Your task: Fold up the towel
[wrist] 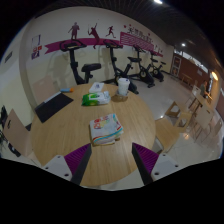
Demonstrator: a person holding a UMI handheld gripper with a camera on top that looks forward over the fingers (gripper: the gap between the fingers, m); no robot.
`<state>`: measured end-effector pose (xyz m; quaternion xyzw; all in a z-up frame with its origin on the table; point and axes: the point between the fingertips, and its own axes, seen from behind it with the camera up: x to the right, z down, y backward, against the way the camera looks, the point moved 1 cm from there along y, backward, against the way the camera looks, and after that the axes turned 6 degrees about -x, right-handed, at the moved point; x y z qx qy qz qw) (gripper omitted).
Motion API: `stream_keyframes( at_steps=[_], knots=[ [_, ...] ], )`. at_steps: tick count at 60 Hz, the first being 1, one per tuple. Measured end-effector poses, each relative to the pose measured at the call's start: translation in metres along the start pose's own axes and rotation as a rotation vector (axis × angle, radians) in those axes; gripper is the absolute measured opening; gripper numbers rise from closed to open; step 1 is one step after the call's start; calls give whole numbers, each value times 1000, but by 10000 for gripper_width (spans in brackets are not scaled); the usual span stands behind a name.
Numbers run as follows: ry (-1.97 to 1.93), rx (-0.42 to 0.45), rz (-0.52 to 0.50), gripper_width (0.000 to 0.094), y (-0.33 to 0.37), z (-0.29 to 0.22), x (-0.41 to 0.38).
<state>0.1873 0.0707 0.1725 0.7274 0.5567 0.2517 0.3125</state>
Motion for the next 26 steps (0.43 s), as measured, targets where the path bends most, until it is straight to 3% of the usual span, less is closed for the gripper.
stream_keyframes(
  at_steps=[26],
  knots=[
    [-53, 6, -37, 854, 3, 3, -15]
  ],
)
